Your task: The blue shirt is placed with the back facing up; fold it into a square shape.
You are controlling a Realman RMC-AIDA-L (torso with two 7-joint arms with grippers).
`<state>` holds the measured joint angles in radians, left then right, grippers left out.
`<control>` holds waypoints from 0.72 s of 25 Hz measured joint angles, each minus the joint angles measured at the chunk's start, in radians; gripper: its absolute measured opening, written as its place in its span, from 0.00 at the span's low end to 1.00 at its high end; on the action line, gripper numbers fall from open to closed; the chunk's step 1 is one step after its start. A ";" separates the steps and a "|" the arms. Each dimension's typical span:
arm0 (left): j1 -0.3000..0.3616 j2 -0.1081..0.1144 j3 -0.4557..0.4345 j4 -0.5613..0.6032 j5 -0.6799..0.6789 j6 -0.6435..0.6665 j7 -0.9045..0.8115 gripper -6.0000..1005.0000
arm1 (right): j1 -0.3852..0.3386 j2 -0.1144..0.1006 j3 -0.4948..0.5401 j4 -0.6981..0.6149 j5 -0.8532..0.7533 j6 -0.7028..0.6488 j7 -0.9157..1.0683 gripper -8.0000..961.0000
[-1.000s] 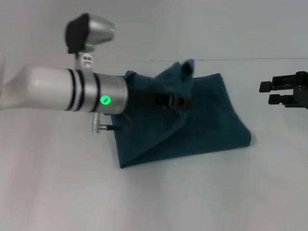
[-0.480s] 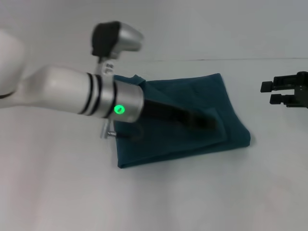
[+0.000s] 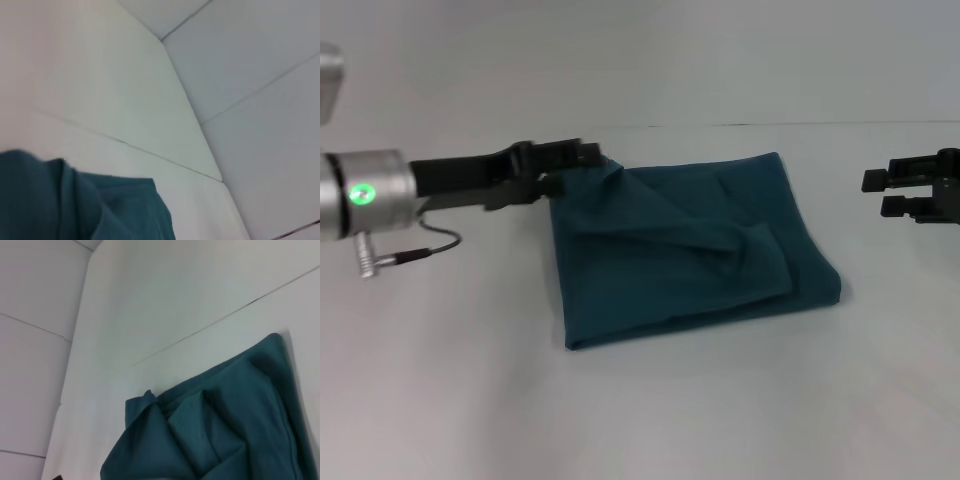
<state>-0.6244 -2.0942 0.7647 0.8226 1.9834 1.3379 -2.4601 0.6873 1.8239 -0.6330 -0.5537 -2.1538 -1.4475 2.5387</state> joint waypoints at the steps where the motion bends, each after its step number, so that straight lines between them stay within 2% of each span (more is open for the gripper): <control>1: 0.008 0.004 -0.021 -0.001 0.001 0.025 -0.009 0.72 | 0.003 0.000 -0.006 -0.001 0.000 0.000 0.000 0.63; 6: 0.039 0.018 -0.139 0.008 0.006 0.137 -0.022 0.83 | 0.040 -0.001 -0.099 -0.050 -0.034 0.025 -0.005 0.63; 9: 0.065 0.021 -0.178 0.025 0.010 0.175 -0.023 0.91 | 0.092 0.014 -0.146 -0.084 -0.093 0.064 -0.016 0.63; 12: 0.096 0.022 -0.207 0.048 0.013 0.191 -0.024 0.94 | 0.162 0.038 -0.187 -0.098 -0.126 0.083 -0.051 0.63; 18: 0.122 0.030 -0.294 0.061 0.035 0.197 -0.024 0.94 | 0.298 0.109 -0.321 -0.119 -0.150 0.127 -0.096 0.63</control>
<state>-0.5026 -2.0643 0.4707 0.8840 2.0180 1.5353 -2.4843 0.9851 1.9327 -0.9536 -0.6727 -2.3040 -1.3207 2.4427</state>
